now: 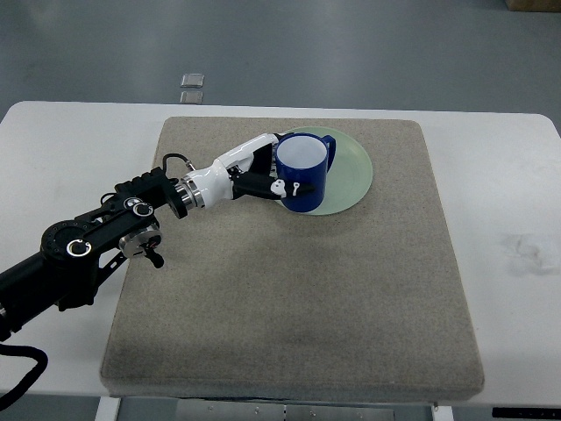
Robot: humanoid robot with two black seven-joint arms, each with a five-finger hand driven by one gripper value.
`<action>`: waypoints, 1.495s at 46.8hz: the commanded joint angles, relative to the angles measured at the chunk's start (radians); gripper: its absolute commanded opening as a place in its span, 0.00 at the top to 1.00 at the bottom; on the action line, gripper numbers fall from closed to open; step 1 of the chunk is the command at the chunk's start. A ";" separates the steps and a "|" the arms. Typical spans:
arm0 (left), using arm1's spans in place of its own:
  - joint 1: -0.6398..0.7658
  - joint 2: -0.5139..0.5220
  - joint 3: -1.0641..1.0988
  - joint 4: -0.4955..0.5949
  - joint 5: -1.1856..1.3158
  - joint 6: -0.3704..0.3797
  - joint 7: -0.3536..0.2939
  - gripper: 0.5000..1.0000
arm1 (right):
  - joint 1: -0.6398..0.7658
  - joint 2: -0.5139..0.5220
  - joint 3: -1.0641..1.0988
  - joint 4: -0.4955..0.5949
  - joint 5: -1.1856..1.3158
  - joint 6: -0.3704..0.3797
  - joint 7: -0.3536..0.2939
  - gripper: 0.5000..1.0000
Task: Place cup left of plate with left hand
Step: 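Lift the blue mug over the plate and carry it past the plate's far side, then lower the blue mug onto the pad beside the plate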
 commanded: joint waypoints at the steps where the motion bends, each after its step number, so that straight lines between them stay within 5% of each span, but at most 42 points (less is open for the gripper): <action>1: 0.001 0.016 -0.006 0.000 -0.001 0.021 0.000 0.80 | 0.000 0.000 0.000 0.000 -0.001 0.000 -0.001 0.14; 24: 0.002 0.105 -0.015 0.037 -0.028 0.180 0.000 0.80 | 0.000 0.000 0.000 0.000 0.000 0.000 -0.001 0.14; 70: 0.002 0.125 -0.005 0.276 -0.114 0.180 -0.147 0.79 | 0.000 0.000 0.000 0.000 -0.001 0.000 -0.001 0.14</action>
